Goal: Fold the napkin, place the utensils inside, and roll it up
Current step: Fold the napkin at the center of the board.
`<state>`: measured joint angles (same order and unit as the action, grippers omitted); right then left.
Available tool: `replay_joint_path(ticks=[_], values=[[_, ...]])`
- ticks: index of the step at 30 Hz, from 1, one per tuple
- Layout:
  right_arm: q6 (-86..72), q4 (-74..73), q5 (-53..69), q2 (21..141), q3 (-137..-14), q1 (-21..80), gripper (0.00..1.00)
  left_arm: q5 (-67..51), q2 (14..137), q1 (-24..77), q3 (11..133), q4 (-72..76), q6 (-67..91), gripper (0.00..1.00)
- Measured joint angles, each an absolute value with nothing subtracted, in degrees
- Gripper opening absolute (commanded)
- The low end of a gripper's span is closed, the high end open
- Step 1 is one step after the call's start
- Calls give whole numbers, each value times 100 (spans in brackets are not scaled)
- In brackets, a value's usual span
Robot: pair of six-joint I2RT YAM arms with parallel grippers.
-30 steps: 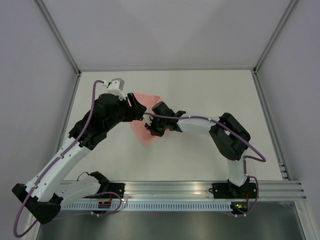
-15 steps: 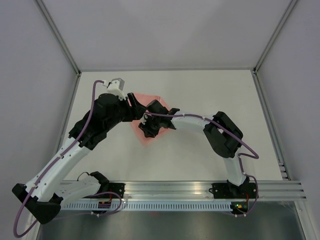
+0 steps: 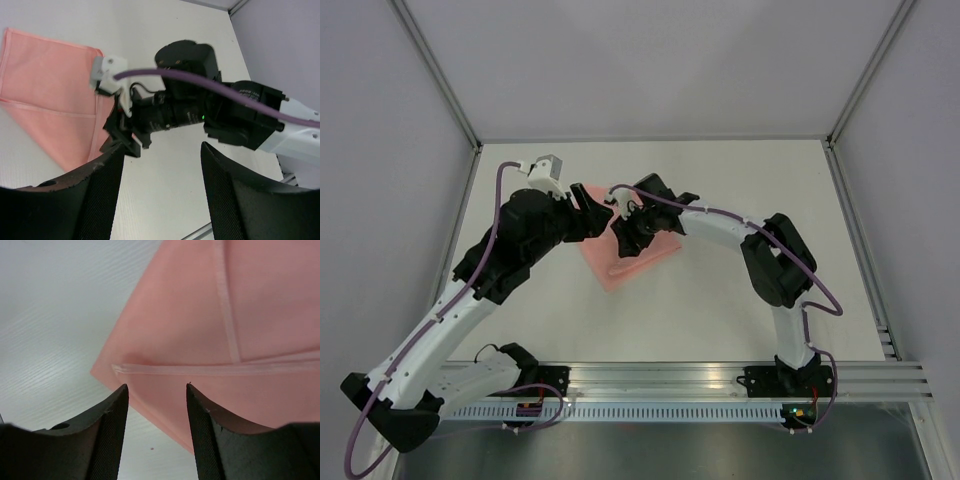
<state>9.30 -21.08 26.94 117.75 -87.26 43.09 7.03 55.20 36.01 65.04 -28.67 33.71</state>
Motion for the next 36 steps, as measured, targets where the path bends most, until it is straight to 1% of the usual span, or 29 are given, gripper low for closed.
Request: replay_joint_path(ticks=[6,8,9,11,15,17,18,23,24,26,27,33,36], values=[[676,-2215,2770,11618,-8731,3371,59,1079,5557,3575,6171,-2847,3730,66],[687,-2303,2724,11581,-8759,3079,60,1175,5664,3465,6003,-2812,3870,61],[718,-2349,2694,11566,-8768,2943,60,1151,5771,3312,5881,-2744,3981,56],[784,-2445,2648,11555,-8770,2749,61,1114,5961,2971,5658,-2613,4158,51],[972,-2703,2596,11550,-8766,2429,64,829,6427,1999,4987,-2204,4534,45],[1017,-2749,2591,11550,-8757,2320,65,766,6639,1675,4722,-2141,4665,41],[1046,-2792,2585,11550,-8746,2270,65,735,6775,1573,4633,-2108,4720,37],[1122,-2908,2580,11557,-8724,2187,65,711,7415,1315,4462,-1850,4958,27],[1133,-2930,2582,11559,-8724,2191,65,711,7485,1282,4440,-1820,4989,22],[1144,-2947,2580,11574,-8724,2202,65,716,7688,1188,4412,-1739,5061,18],[1164,-2952,2582,11594,-8724,2211,65,725,7773,1153,4412,-1710,5085,14],[1181,-3026,2563,11786,-8724,2217,65,740,8503,904,4451,-1586,5168,6],[1181,-3083,2558,11830,-8724,2217,65,742,9050,832,4630,-1594,5170,4]])
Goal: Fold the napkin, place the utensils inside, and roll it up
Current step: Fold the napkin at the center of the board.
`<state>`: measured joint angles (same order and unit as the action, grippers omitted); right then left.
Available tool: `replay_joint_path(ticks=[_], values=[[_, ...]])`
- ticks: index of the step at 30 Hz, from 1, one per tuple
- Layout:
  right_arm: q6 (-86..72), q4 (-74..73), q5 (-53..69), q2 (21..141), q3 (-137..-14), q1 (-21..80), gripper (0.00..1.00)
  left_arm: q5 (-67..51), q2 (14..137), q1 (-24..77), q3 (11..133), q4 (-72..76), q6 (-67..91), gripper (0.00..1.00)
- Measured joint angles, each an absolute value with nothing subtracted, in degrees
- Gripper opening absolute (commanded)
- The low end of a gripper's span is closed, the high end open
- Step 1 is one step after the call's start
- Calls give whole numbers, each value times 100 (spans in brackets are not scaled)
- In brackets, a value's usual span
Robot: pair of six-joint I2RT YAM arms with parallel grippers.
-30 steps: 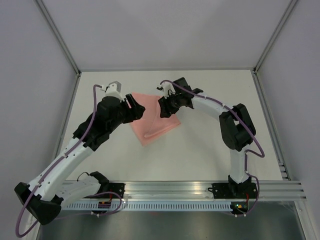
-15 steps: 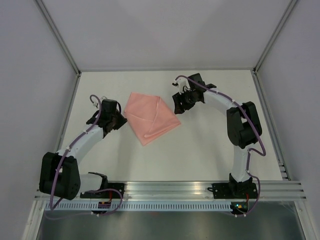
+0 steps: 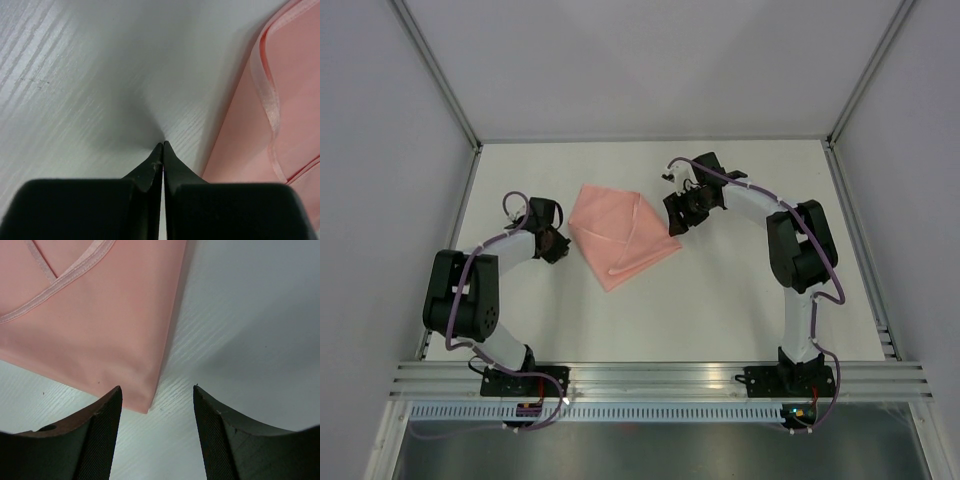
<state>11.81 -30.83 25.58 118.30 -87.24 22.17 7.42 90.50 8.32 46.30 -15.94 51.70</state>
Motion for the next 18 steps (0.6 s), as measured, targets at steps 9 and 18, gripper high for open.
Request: replay_joint_path(ticks=[9,18], values=[[1243,-3131,2563,11830,-8720,2217,65,731,9841,814,5408,-1562,5207,2],[1323,-3227,2569,11998,-8654,2217,65,567,10486,845,6165,-1540,5113,2]])
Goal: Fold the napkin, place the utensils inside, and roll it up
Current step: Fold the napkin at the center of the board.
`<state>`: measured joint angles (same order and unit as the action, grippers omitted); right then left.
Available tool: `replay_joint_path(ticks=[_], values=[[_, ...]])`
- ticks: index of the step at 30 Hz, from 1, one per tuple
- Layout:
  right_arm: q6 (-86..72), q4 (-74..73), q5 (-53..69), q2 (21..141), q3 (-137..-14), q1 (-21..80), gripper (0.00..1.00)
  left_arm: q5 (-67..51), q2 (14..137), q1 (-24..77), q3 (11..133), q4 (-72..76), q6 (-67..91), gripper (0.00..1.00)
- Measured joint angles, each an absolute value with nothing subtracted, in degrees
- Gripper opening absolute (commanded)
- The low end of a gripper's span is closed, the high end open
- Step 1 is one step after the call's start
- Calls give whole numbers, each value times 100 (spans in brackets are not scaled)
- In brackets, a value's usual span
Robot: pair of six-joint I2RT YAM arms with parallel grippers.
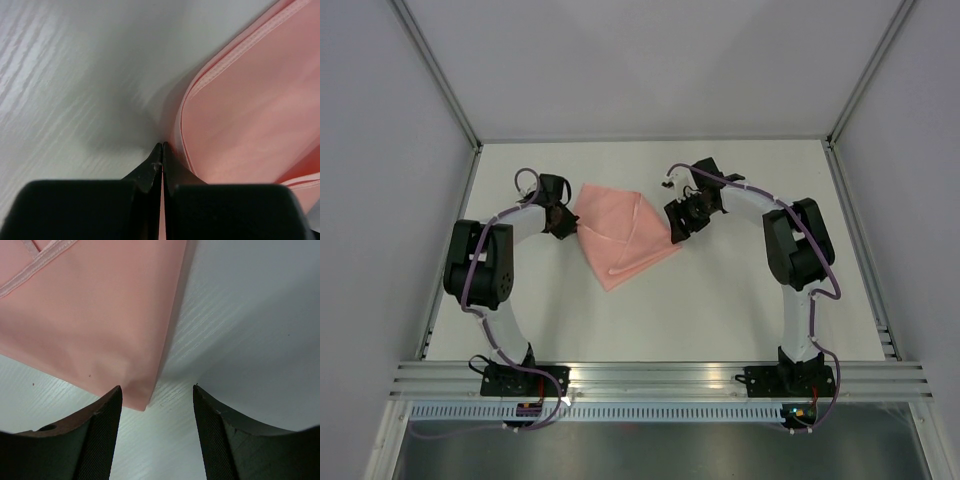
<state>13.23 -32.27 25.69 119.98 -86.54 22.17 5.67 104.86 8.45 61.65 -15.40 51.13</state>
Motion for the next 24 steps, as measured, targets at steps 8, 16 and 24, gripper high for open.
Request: replay_joint_path(ticks=[8,16,24], values=[[1354,-3304,2593,11795,-8361,2217,65,425,11242,1173,7247,-1835,4718,2],[1361,-3448,2622,11065,-7802,2215,66,399,11968,1653,8423,-2368,4344,2],[1466,-3505,2558,9992,-7258,2112,67,375,12398,1977,9129,-2679,4099,2]])
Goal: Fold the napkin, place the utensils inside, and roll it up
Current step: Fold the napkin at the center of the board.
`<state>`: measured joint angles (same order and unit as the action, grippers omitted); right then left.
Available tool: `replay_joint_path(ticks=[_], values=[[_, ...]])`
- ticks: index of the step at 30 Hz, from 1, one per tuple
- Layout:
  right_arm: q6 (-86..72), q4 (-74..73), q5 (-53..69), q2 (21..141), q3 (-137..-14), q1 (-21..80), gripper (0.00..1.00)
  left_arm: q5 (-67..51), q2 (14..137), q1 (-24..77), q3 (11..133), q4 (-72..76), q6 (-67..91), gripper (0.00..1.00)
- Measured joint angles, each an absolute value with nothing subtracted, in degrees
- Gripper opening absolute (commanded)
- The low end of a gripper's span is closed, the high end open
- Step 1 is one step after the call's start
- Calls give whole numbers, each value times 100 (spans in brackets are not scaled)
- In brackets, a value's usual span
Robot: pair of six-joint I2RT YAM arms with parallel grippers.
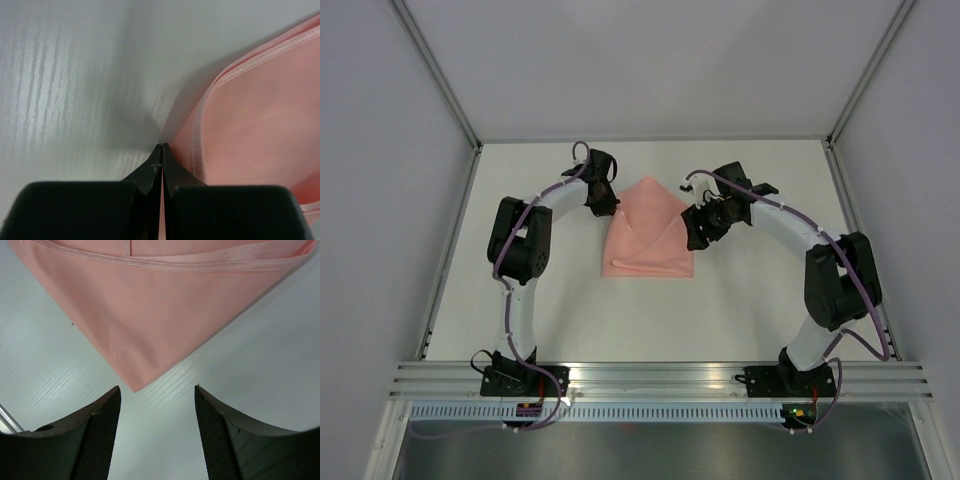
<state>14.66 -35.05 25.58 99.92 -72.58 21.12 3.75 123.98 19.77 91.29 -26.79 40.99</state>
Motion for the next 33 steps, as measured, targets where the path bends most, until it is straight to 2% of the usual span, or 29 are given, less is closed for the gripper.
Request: replay_joint_path(ticks=[4,7,8,14,17,24,33], values=[[1525,-3522,2486,9546,-6949,2025,67,333,12554,2058,9369,-2722,4051,6],[1544,-3516,2440,9319,-6748,1966,67,314,12602,2106,9459,-2733,4040,15],[1546,-3511,2427,9264,-6689,1953,67,311,12602,2112,9459,-2740,4040,21],[1542,-3463,2412,9061,-6473,1911,68,309,12580,2099,9472,-2764,4014,38],[1540,-3433,2412,9019,-6451,1900,68,316,12534,2051,9463,-2834,3968,42],[1525,-3389,2434,9021,-6451,1894,68,440,12237,1852,9102,-2947,3887,46],[1527,-3380,2460,9161,-6453,1894,68,550,11448,1745,7992,-2810,3876,46]])
